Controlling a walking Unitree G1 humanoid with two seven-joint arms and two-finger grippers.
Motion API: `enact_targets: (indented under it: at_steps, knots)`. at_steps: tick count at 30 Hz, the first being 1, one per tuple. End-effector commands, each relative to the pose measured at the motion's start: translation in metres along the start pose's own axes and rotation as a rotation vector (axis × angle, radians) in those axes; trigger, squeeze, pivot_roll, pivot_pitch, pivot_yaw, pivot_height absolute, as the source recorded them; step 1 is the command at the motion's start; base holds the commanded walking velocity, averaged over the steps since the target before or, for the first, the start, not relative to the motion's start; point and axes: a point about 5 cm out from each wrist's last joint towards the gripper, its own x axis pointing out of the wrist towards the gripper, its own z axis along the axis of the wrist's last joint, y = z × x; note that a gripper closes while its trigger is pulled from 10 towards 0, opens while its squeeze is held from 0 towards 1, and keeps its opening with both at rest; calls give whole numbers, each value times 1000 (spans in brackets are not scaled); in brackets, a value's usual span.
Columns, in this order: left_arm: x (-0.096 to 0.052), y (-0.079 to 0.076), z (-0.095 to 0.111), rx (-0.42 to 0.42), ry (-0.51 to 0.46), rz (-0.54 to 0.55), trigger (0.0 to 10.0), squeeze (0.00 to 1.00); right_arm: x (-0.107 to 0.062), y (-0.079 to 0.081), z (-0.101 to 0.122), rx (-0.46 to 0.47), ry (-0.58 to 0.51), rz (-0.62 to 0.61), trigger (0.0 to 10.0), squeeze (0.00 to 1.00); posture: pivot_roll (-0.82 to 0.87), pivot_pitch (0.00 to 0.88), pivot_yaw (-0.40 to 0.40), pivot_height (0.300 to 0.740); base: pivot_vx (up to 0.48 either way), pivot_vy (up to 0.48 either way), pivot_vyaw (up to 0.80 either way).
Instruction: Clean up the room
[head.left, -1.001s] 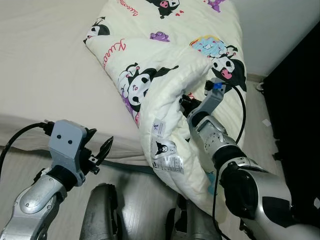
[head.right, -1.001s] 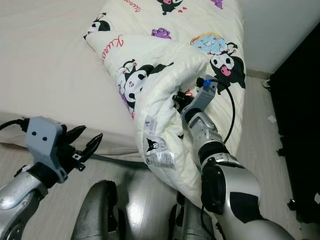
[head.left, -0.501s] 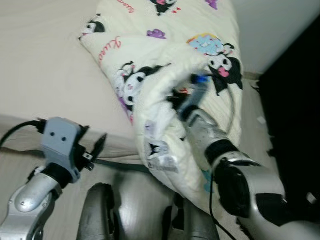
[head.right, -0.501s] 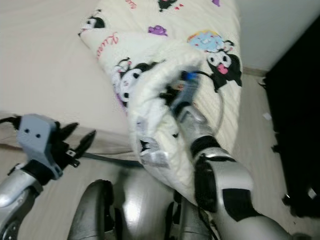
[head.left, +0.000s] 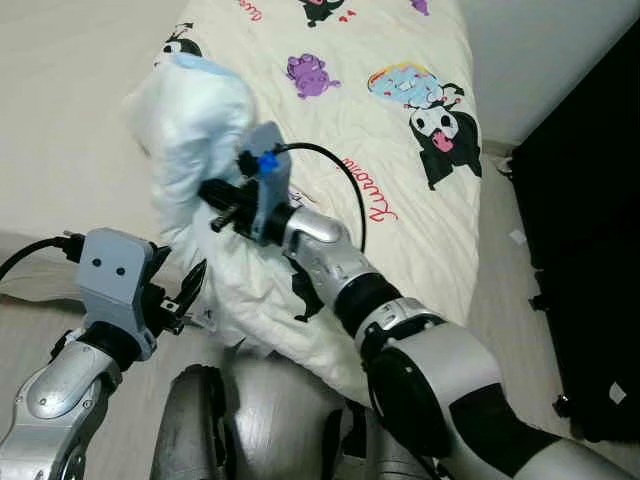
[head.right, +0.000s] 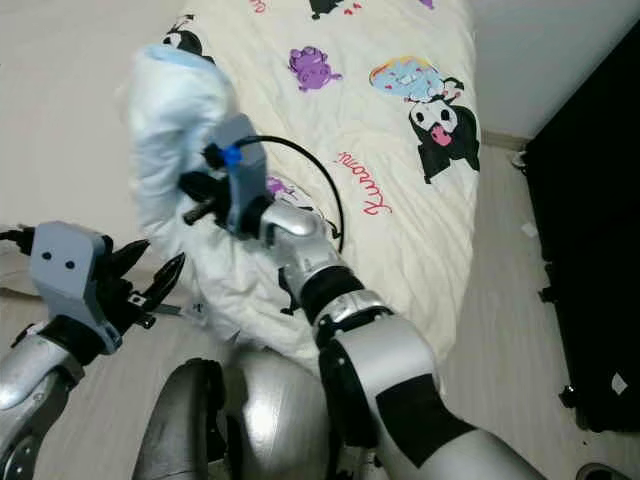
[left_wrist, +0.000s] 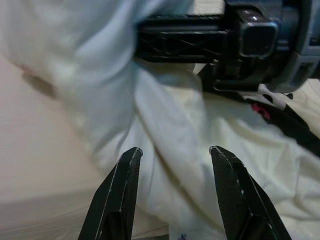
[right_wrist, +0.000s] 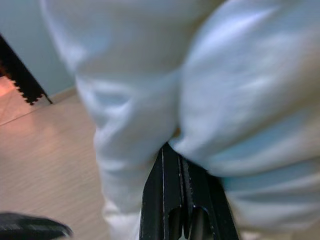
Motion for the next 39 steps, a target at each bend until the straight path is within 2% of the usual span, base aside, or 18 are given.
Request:
enact_targets:
  at_steps: [1, 7, 15, 16, 19, 21, 23, 24, 27, 28, 31, 33, 34, 35, 36, 37, 38, 39]
  knots:
    - [-3, -2, -5, 1, 29, 0, 10000, 0, 3, 6, 0, -29, -2, 35, 10000, 0, 242, 417, -160, 594, 0, 0, 0]
    - [-4, 18, -3, 10, 11, 130, 10000, 0, -15, -4, -17, 18, 6, 4, 10000, 0, 229, 406, -149, 594, 0, 0, 0]
    - [-5, 36, -2, 11, 3, 194, 10000, 0, -18, 3, -24, 28, 1, 93, 10000, 0, 218, 397, -141, 594, 0, 0, 0]
    - [-8, 41, -1, 23, 8, 165, 10000, 0, -21, 4, -32, 20, 23, 86, 10000, 0, 223, 392, -144, 594, 0, 0, 0]
    - [-8, 41, -1, 23, 8, 165, 10000, 0, -21, 4, -32, 20, 23, 86, 10000, 0, 223, 392, -144, 594, 0, 0, 0]
    - [-21, 42, -1, 61, 48, 60, 10000, 0, -26, 1, -41, 34, 49, 13, 10000, 0, 231, 392, -151, 594, 0, 0, 0]
    - [-21, 42, -1, 61, 48, 60, 10000, 0, -26, 1, -41, 34, 49, 13, 10000, 0, 231, 392, -151, 594, 0, 0, 0]
    - [-29, 41, -1, 75, 76, 13, 10000, 0, -24, 8, -45, 21, 63, 47, 10000, 0, 232, 394, -156, 594, 0, 0, 0]
    - [-29, 41, -1, 75, 76, 13, 10000, 0, -24, 8, -45, 21, 63, 47, 10000, 0, 232, 394, -156, 594, 0, 0, 0]
    - [-35, 40, -2, 85, 96, -18, 10000, 0, -21, 17, -48, 1, 71, 112, 10000, 0, 234, 395, -161, 594, 0, 0, 0]
    - [-35, 40, -2, 85, 96, -18, 10000, 0, -21, 17, -48, 1, 71, 112, 10000, 0, 234, 395, -161, 594, 0, 0, 0]
    - [-41, 41, -2, 101, 118, -41, 10000, 0, -18, 24, -49, -9, 70, 146, 10000, 0, 236, 385, -169, 594, 0, 0, 0]
    - [-51, 60, -4, 146, 151, 7, 10000, 0, -19, 20, -49, -17, 65, 80, 10000, 0, 234, 382, -176, 594, 0, 0, 0]
    - [-51, 60, -4, 146, 151, 7, 10000, 0, -19, 20, -49, -17, 65, 80, 10000, 0, 234, 382, -176, 594, 0, 0, 0]
    - [-59, 77, -3, 183, 169, 69, 10000, 0, -22, 12, -48, -8, 53, 6, 10000, 0, 235, 381, -177, 594, 0, 0, 0]
    - [-59, 77, -3, 183, 169, 69, 10000, 0, -22, 12, -48, -8, 53, 6, 10000, 0, 235, 381, -177, 594, 0, 0, 0]
    - [-64, 99, 0, 222, 171, 166, 10000, 0, -26, 0, -43, 9, 31, -83, 10000, 0, 232, 379, -178, 594, 0, 0, 0]
    - [-64, 99, 0, 222, 171, 166, 10000, 0, -26, 0, -43, 9, 31, -83, 10000, 0, 232, 379, -178, 594, 0, 0, 0]
